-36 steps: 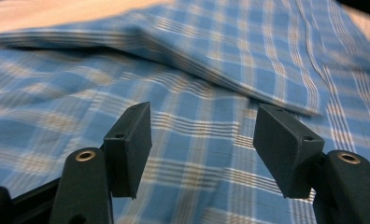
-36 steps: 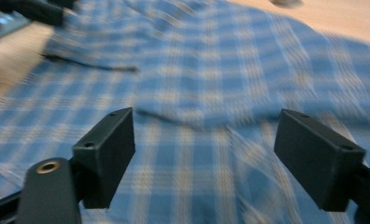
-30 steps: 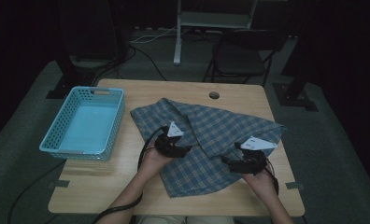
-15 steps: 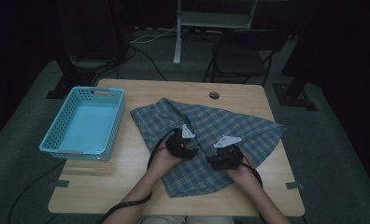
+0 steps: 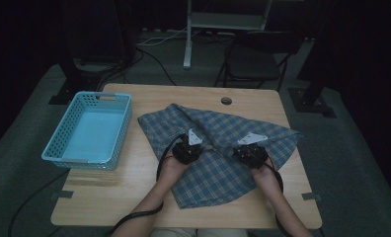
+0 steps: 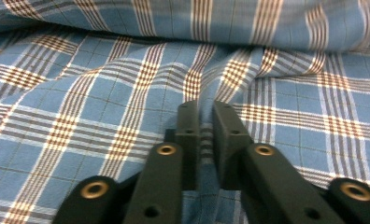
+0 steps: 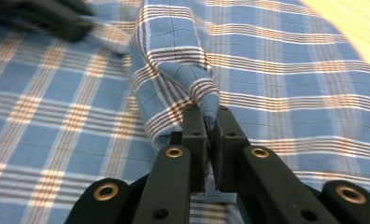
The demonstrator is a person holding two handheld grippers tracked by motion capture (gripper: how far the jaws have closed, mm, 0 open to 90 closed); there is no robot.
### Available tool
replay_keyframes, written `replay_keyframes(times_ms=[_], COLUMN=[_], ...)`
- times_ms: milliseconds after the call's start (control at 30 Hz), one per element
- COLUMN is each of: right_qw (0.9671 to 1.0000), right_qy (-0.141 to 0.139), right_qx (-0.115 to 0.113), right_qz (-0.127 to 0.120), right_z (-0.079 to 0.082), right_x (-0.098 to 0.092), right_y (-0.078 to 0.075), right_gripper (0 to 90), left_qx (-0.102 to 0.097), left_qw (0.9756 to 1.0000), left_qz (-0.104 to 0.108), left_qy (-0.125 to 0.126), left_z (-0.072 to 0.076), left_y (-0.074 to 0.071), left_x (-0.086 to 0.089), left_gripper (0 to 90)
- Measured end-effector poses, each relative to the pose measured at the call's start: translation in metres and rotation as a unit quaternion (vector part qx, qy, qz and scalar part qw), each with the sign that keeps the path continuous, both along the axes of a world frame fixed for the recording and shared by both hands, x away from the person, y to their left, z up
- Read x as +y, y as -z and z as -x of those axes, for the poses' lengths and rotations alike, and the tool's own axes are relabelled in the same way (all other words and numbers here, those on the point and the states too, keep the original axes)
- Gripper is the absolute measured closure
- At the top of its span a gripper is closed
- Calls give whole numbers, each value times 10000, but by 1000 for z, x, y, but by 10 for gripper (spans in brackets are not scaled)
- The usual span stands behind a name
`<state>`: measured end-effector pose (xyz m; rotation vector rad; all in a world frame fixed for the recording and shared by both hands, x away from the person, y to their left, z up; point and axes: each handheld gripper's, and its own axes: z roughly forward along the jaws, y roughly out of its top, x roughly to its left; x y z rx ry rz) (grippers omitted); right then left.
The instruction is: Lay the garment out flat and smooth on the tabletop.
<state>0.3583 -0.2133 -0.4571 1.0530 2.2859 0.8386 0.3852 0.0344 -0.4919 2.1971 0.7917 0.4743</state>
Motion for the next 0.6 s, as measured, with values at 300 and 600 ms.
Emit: replay_keyframes(times_ms=[300,600], right_qw=[9982,9966], right_qy=[572,784], right_qx=[108,172], right_qz=[-170,-189], right_z=[-12,-17], right_x=[-30,-50], right_y=[-12,-15], right_gripper=[857,857], left_qx=[12,99], left_qw=[9984,9953], left_qz=[-46,-164], left_qy=[557,954], left_z=[28,68], left_y=[1,-1], left_x=[22,39], left_gripper=[851,849])
